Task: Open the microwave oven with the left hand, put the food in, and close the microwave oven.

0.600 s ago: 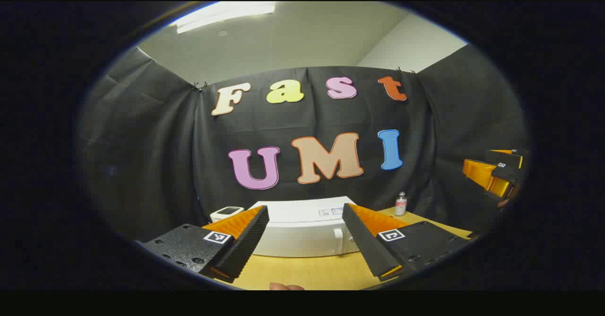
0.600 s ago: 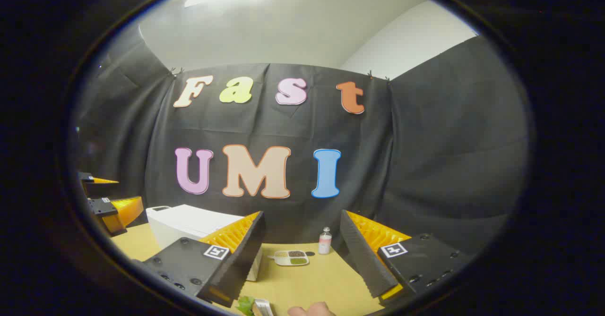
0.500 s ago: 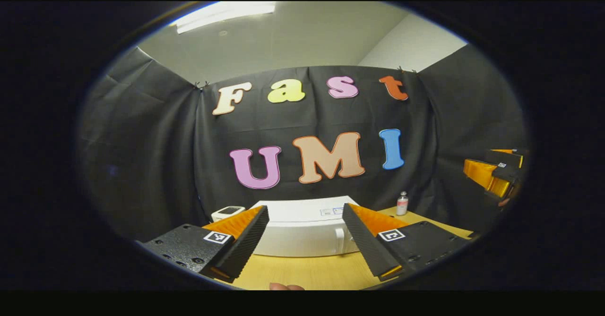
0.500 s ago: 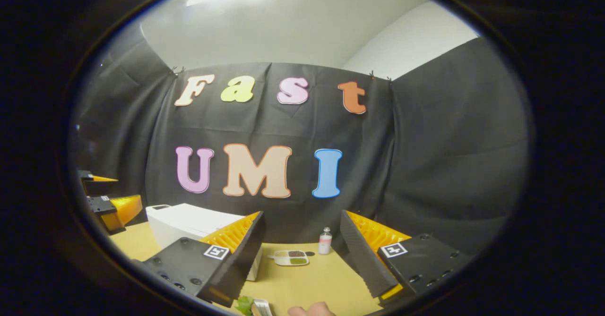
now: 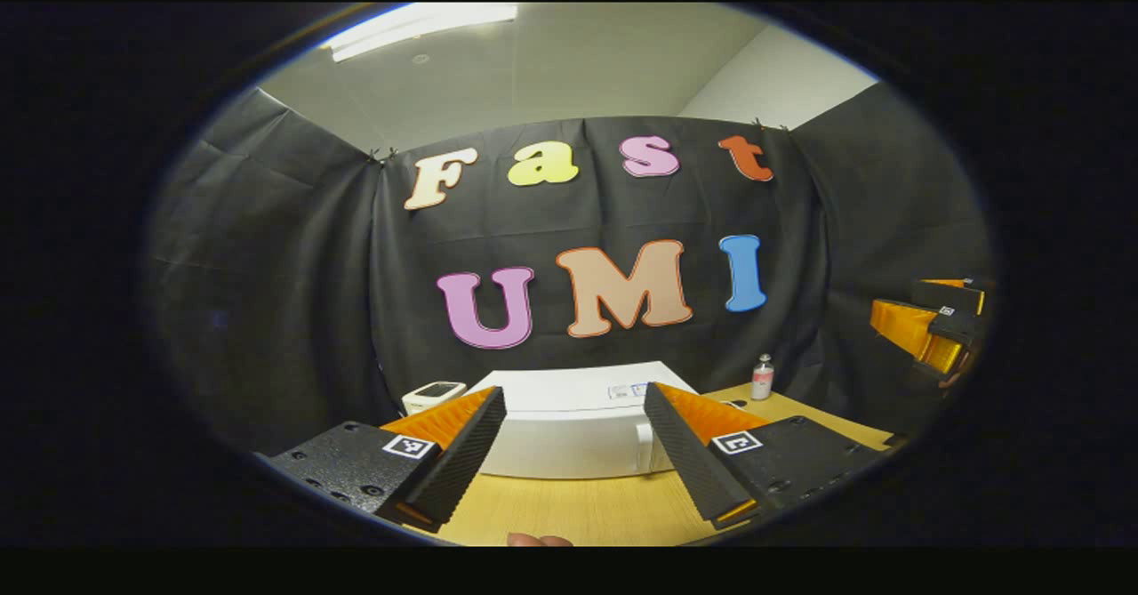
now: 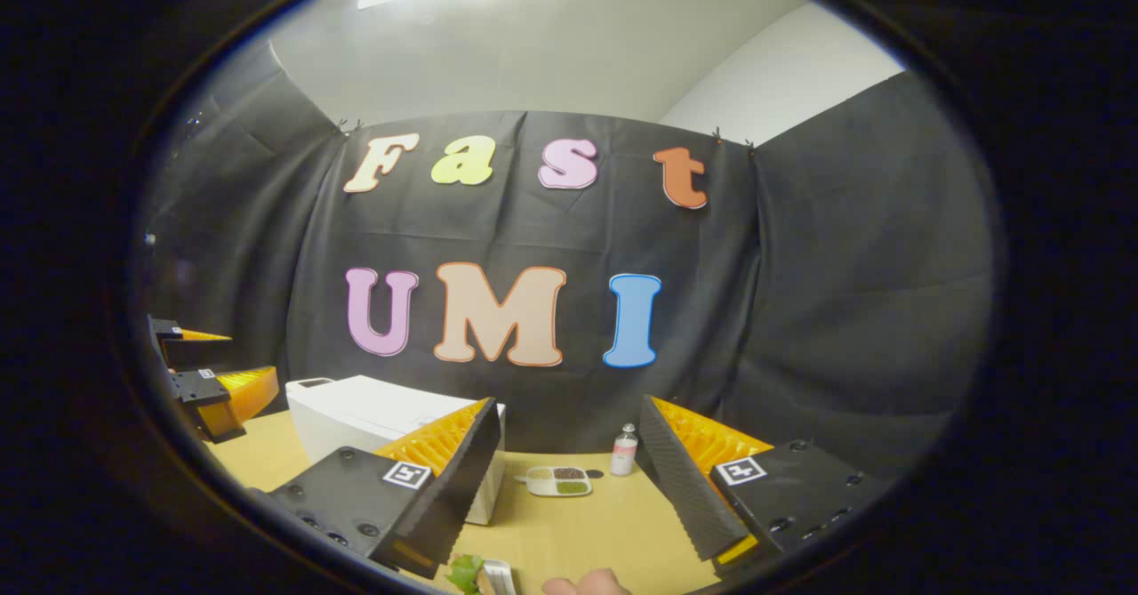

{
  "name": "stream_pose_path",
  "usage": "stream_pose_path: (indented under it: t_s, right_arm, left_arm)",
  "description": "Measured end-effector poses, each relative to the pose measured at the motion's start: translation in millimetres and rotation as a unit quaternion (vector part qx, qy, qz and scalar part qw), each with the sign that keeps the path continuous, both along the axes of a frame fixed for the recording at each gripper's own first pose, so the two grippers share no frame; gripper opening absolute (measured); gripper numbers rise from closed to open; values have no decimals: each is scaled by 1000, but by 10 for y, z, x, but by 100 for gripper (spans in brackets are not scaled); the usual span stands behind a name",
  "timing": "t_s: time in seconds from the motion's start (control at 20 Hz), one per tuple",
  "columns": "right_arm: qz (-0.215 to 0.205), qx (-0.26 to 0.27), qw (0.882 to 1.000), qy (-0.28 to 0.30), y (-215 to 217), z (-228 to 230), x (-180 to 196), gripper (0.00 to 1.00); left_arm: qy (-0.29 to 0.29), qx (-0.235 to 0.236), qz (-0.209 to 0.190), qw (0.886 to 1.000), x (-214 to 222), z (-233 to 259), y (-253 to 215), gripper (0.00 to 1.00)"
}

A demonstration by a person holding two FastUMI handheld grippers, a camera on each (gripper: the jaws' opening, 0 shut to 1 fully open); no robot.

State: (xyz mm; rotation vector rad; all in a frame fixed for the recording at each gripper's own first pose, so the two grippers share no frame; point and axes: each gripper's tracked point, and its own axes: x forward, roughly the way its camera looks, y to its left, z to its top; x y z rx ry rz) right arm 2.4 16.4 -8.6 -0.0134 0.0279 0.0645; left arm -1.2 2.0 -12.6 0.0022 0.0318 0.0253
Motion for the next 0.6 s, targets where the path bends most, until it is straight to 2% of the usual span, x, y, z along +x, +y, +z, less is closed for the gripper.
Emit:
stream_pose_path:
  t_s: [0.35,0.4,0.45,0.5,0.6]
  right_arm:
    - [7,3,1000,-7,23,79,15,96]
    - [7,3,1000,-8,20,76,10,99]
    - [7,5,1000,-8,21,82,14,96]
    - [7,6,1000,-8,31,85,20,99]
    - [6,3,1000,-9,17,81,35,96]
  left_arm:
    - [3,-2,3,1000,29,-29,16,97]
    - [3,-2,3,1000,27,-33,15,97]
    - [4,-2,2,1000,33,-35,13,97]
    - [6,-3,1,1000,46,-56,-7,98]
    - [9,-7,0,1000,60,-78,-19,97]
